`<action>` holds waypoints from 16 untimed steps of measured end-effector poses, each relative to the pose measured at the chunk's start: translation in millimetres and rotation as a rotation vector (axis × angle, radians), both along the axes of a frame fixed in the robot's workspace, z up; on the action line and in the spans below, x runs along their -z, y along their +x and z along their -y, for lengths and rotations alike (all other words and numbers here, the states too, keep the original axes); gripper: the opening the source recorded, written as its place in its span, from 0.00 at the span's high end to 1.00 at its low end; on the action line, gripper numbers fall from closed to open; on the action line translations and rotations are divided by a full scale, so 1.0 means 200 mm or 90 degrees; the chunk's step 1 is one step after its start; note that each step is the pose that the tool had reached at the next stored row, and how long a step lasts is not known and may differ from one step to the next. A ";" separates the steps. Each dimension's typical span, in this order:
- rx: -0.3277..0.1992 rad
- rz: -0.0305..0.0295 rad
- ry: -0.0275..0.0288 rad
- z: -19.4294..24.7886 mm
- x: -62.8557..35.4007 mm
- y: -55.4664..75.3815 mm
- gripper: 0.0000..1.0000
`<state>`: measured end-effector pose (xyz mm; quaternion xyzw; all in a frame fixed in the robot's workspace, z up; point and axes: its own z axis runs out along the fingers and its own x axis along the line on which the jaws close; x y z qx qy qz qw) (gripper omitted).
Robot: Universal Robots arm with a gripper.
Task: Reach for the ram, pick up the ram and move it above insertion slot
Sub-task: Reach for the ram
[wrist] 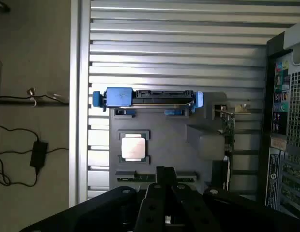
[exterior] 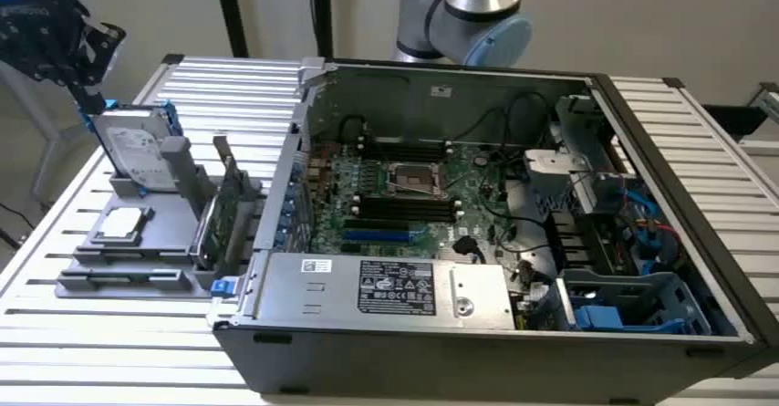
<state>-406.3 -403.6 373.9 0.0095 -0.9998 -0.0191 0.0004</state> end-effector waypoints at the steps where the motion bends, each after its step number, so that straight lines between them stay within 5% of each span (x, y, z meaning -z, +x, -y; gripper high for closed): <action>1: 0.000 0.0000 0.0000 0.000 0.000 0.00 0.89; 13: 0.000 -0.0001 -0.0001 0.000 0.000 0.00 0.89; 16: 0.000 -0.0001 0.0000 0.017 0.000 0.00 0.89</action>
